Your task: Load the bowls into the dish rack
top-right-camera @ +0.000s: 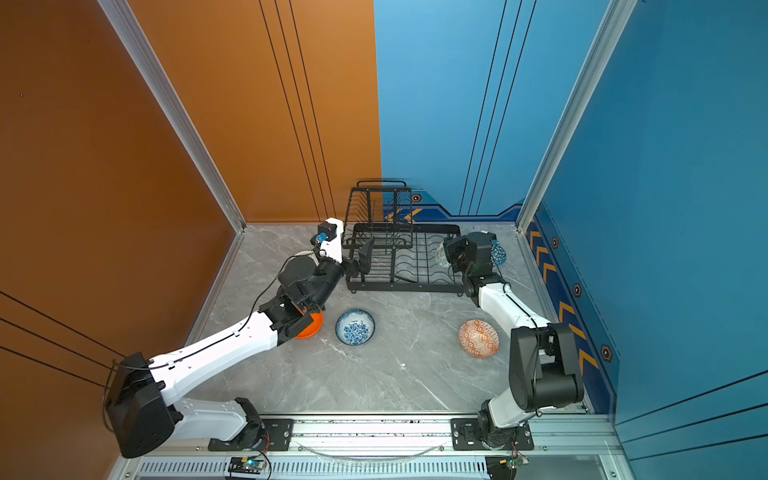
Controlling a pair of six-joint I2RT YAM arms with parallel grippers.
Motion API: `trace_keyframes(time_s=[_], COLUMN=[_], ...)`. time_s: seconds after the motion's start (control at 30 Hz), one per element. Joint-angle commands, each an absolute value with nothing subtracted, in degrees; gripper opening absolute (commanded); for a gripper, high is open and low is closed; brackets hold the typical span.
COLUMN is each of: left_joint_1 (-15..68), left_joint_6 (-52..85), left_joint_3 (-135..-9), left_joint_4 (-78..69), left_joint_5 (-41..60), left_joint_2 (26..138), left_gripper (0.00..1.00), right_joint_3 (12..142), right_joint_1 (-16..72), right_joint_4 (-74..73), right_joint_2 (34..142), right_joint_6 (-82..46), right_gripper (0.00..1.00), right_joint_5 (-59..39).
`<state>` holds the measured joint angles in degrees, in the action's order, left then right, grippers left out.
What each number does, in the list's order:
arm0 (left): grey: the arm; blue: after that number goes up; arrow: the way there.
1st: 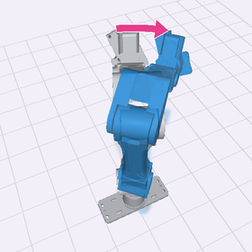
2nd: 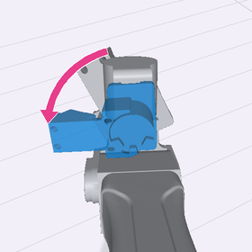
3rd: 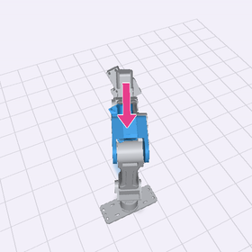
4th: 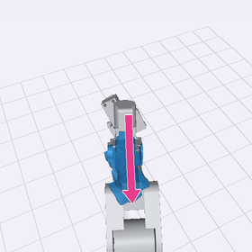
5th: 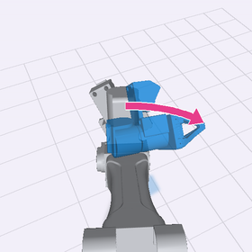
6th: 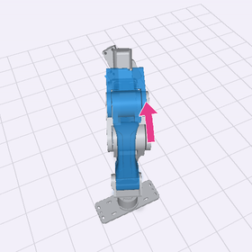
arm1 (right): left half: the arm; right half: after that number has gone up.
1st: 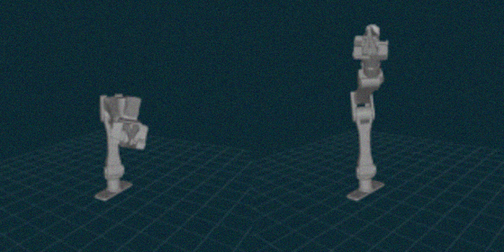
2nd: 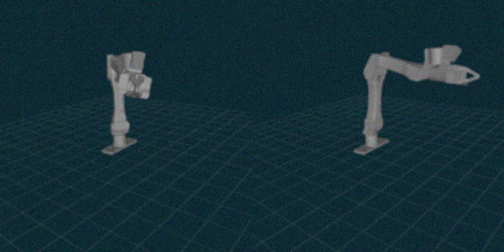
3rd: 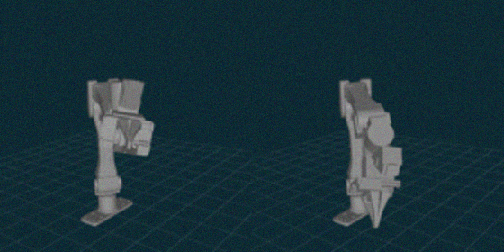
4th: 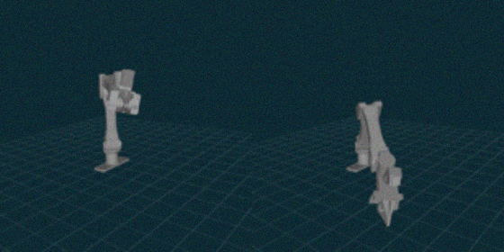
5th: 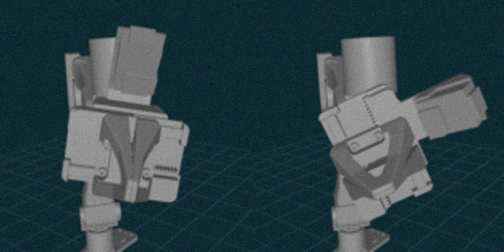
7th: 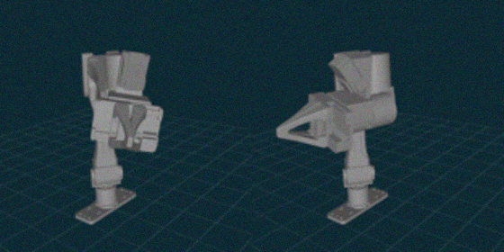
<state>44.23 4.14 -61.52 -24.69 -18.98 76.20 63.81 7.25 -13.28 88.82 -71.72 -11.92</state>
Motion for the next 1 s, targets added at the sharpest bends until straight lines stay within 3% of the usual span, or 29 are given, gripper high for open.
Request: trace_keyframes(time_s=[0.0,0.4,0.97], left_joint_1=[43.7,43.6,37.0], left_joint_6=[9.4,10.7,9.8], left_joint_3=[-65.7,-63.4,-67.5], left_joint_4=[-14.3,-13.7,-10.2], left_joint_5=[-16.9,-16.5,-9.3], left_joint_2=[75.2,73.6,76.6], left_gripper=[0.98,0.98,0.98], right_joint_3=[72.4,82.1,95.9], right_joint_1=[7.3,6.5,11.8], right_joint_4=[-8.1,-16.2,-20.9], right_joint_2=[88.1,102.6,123.1], right_joint_6=[-67.4,-69.0,-72.8], right_gripper=[0.0,0.0,0.0], right_joint_5=[-13.7,-17.4,-14.6])
